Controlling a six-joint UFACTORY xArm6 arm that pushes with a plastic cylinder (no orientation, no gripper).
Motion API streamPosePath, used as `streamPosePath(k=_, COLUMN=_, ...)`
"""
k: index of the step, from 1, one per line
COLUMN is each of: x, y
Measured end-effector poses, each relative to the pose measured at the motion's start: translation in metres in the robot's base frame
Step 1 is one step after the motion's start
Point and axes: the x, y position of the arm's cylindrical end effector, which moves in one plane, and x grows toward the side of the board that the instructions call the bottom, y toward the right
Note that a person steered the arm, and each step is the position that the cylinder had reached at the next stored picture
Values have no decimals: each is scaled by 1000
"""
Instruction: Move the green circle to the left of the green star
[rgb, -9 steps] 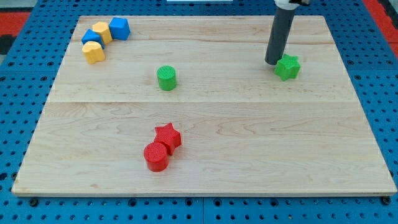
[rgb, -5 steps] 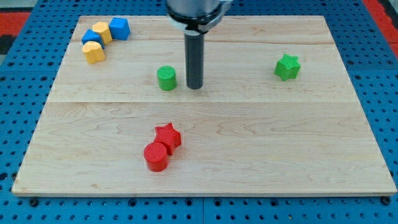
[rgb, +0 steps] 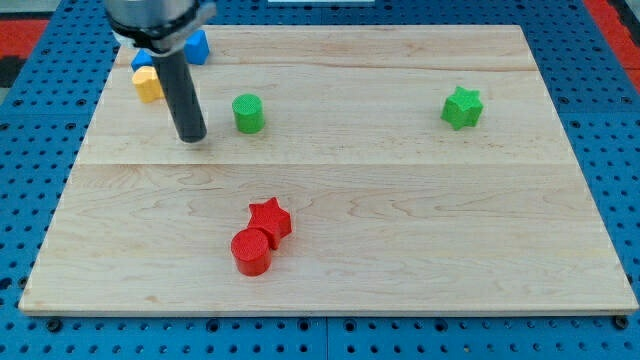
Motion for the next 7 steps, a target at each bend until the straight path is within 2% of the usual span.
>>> streamPosePath(k=2, x=-19, y=104)
streamPosePath(k=3, x=-46, y=99)
streamPosePath(k=4, x=-47, y=170)
streamPosePath(k=5, x=-65, y=216)
streamPosePath(k=6, x=-89, y=228)
streamPosePath(k=7, x=-67, y=289)
